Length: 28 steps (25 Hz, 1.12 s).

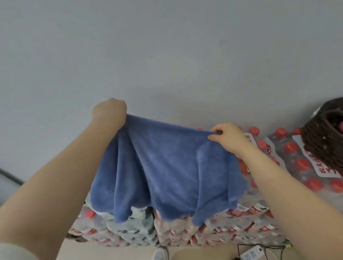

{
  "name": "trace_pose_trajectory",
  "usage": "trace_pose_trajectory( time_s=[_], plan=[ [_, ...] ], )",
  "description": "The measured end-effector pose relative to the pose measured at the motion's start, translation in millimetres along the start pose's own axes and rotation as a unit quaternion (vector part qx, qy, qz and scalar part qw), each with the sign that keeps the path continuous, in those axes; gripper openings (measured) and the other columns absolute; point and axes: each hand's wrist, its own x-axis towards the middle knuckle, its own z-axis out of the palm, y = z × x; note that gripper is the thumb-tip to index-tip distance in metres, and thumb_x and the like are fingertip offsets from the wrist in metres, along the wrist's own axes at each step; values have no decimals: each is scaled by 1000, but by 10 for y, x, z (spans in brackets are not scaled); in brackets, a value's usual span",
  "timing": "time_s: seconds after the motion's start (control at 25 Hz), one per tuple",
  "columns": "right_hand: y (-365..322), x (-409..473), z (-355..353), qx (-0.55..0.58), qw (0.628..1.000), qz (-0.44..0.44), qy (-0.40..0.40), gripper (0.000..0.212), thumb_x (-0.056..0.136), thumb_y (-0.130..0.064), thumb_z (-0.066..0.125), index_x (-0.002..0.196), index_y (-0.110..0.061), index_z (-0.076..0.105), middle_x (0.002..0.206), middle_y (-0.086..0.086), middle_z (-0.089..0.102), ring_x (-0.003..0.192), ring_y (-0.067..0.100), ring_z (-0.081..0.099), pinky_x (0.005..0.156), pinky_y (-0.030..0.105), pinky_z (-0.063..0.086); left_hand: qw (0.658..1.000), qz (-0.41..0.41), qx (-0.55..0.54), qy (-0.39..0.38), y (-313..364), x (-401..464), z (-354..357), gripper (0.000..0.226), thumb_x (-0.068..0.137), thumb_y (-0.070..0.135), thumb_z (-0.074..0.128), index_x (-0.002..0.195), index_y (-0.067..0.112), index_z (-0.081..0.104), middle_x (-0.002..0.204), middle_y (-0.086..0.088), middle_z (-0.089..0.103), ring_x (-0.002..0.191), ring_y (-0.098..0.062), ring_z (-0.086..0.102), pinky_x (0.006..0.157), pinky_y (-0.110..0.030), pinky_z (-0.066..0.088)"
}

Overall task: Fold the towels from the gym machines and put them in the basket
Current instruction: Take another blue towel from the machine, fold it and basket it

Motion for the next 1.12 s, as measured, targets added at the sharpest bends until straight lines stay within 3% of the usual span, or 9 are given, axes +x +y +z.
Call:
trace_pose_trajectory(
  time_s=[0.12,0.2,0.32,0.44,0.52,0.64,0.76,0.92,1.12],
  plan=[
    [24,174,107,-37,998,38,43,17,87,-11,55,89,4,64,87,20,66,74,23,51,64,29,35,963,79,119,230,71,231,361,26,71,-5,41,87,9,57,81,-10,60,70,-29,60,60,-31,46],
    [66,281,153,-57,994,71,62,20,88,-10,51,90,7,63,92,25,66,74,32,55,64,31,37,942,188,97,262,298,233,615,25,62,10,48,86,14,51,80,-7,60,66,-26,58,60,-33,38],
    [125,348,212,-54,991,106,62,20,87,-9,52,92,7,64,94,25,67,88,37,61,74,40,48,901,390,-62,177,800,66,877,32,64,23,43,90,12,57,90,-12,63,74,-30,61,68,-36,30],
    [175,238,249,6,988,137,77,15,87,-12,57,92,0,65,94,14,67,86,25,59,80,37,46,850,494,-180,17,1215,-22,993,47,85,35,45,122,8,55,134,-17,49,119,-32,50,98,-37,37],
    [237,95,223,13,986,159,55,20,86,-20,61,84,-1,66,85,15,66,80,29,59,75,40,46,848,498,-174,-54,1372,-5,1090,64,90,47,35,142,11,32,153,-12,25,140,-24,25,113,-32,19],
    [347,-196,38,10,976,204,-69,33,82,-25,66,60,-8,47,59,5,43,57,19,41,53,28,31,868,476,-137,-41,1538,-10,1154,64,95,50,27,148,18,12,157,-8,11,145,-21,11,117,-34,7],
    [455,-360,-213,17,960,226,-165,26,81,-24,67,73,-4,53,73,7,46,69,18,42,64,29,33,887,436,-142,-62,1638,-48,1125,64,95,50,25,148,20,6,157,-7,8,145,-21,8,117,-38,4],
    [691,-363,-478,70,955,258,-126,20,83,-14,65,71,-4,53,64,6,46,54,13,45,51,21,38,911,389,-123,-57,1746,-130,1129,65,94,53,23,148,21,6,158,-5,6,145,-19,5,118,-43,3],
    [950,11,-752,-118,962,245,-32,36,78,-8,65,56,-11,37,60,6,37,58,20,38,52,28,27,921,359,-141,-55,1819,-173,1087,71,91,59,15,148,18,6,158,-2,3,146,-19,4,118,-37,3]
  ],
)
